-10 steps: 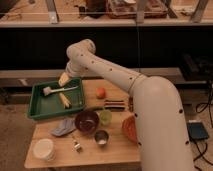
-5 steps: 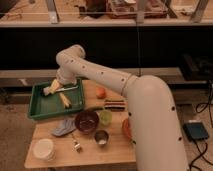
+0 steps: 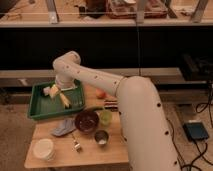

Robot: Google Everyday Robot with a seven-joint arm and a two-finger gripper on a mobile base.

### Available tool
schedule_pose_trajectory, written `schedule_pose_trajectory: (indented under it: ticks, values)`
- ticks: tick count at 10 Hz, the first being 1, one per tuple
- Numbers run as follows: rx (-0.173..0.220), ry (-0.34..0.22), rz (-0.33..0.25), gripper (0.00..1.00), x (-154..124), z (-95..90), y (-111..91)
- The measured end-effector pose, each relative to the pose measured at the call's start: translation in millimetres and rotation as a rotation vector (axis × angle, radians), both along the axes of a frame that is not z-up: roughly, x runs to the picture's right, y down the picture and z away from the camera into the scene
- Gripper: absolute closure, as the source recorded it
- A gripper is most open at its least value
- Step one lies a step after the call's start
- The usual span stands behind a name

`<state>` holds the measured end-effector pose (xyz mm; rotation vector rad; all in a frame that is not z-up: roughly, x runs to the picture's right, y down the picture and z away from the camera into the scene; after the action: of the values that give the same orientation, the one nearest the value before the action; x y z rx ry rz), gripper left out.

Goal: Place banana in purple bowl

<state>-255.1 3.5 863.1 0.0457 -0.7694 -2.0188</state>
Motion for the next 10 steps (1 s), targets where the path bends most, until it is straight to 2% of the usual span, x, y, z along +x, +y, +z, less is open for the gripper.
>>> schedule_pose_trajectory:
  ticks: [6, 8, 10]
  values:
    - [-0.026, 0.014, -0.062, 0.2, -8, 50.8, 16]
    - [-0.042, 0.007, -0.077, 0.2, -11, 64.3, 24]
    - [-0.064, -0.007, -0.089, 0.2, -13, 75.8, 41]
